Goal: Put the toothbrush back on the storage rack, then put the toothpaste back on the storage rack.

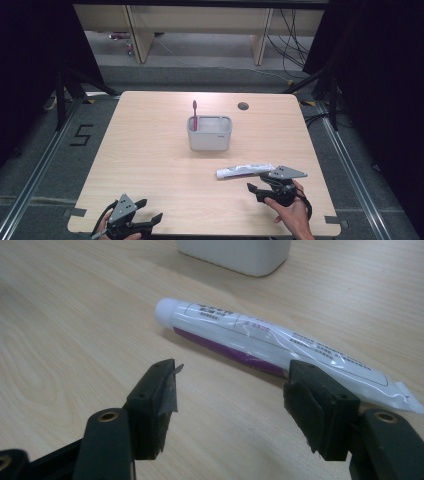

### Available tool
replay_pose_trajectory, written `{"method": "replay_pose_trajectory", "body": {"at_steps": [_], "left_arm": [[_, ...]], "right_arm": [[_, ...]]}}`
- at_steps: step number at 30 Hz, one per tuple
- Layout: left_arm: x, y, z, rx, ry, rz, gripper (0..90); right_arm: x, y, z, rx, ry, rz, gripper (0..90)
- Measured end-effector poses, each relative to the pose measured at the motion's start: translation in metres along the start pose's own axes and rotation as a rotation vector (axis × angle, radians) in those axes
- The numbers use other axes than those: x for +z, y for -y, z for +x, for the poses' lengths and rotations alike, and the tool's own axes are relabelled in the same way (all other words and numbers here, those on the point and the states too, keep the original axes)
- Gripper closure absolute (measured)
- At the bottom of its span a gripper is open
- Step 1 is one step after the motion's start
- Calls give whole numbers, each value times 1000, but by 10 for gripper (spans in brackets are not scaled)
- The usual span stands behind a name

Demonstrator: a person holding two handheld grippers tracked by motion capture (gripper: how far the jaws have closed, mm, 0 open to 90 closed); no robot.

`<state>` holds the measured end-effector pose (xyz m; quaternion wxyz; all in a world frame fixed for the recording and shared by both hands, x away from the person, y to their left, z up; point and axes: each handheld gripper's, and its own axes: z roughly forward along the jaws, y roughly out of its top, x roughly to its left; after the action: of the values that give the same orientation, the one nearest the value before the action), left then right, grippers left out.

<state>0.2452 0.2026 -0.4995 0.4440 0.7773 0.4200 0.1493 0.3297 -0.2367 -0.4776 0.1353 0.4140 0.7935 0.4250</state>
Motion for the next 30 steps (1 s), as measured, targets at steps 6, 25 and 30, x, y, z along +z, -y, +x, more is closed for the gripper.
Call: {"method": "replay_pose_trajectory", "body": {"at_steps": [6,25,30], "left_arm": [[0,2,-1,-4,4,0,266],[5,0,-4,13,9,3,266],[7,-1,-4,25,14,10,266]], "right_arm": [[7,-9,2,-29,3,-3,379],[42,-39,15,-65,-14,8,513],[55,-42,16,-48,-6,32,607]]}}
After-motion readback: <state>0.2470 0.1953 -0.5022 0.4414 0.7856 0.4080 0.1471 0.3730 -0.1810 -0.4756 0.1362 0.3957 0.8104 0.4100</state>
